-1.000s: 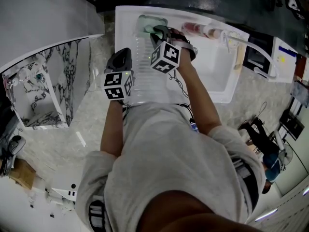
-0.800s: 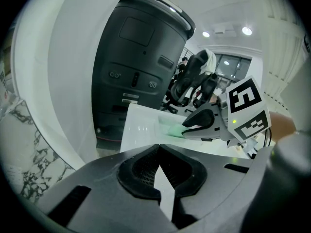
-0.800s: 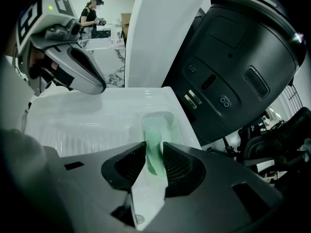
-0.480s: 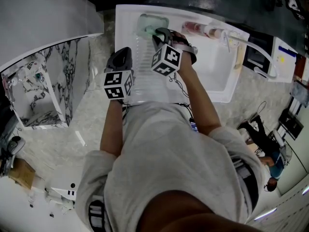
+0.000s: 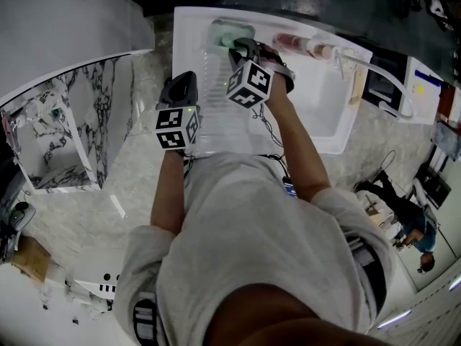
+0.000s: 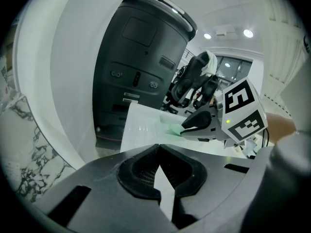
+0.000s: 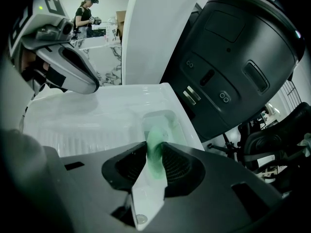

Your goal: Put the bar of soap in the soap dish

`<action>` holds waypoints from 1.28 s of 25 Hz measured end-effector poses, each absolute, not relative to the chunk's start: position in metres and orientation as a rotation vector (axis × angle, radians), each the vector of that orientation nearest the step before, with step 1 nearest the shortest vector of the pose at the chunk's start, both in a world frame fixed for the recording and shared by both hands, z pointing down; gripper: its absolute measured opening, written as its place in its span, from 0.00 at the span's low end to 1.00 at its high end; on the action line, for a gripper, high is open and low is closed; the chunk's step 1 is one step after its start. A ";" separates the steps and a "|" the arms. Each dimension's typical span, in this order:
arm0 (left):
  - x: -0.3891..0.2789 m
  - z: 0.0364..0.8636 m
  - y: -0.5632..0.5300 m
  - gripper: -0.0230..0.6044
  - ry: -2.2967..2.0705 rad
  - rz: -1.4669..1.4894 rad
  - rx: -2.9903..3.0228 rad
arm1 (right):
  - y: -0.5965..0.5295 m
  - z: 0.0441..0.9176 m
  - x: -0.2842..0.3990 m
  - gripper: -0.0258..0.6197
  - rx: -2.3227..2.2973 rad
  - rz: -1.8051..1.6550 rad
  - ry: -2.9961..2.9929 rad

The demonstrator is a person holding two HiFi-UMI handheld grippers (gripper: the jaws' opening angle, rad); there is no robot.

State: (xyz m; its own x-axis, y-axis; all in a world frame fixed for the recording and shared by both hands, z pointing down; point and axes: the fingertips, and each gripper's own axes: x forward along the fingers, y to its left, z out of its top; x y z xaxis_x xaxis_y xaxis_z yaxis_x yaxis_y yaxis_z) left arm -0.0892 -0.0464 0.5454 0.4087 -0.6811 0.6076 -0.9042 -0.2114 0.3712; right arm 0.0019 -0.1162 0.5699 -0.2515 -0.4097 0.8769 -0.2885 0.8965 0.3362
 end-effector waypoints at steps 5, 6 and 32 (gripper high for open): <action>-0.090 0.545 -0.045 0.07 -1.344 0.400 1.971 | -0.123 0.570 0.000 0.20 0.508 -0.124 -1.859; -0.090 0.545 -0.045 0.07 -1.343 0.399 1.971 | -0.124 0.570 0.000 0.20 0.508 -0.124 -1.859; -0.090 0.541 -0.044 0.07 -1.327 0.433 1.991 | -0.147 0.573 -0.001 0.23 0.577 -0.080 -1.871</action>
State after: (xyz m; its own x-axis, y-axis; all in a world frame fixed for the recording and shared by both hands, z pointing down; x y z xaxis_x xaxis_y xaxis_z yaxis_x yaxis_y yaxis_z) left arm -0.0901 -0.0435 0.5410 0.4204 -0.6696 0.6122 -0.9019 -0.2348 0.3625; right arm -0.0007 -0.1471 0.5734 -0.2599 -0.4252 0.8670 -0.3498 0.8783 0.3259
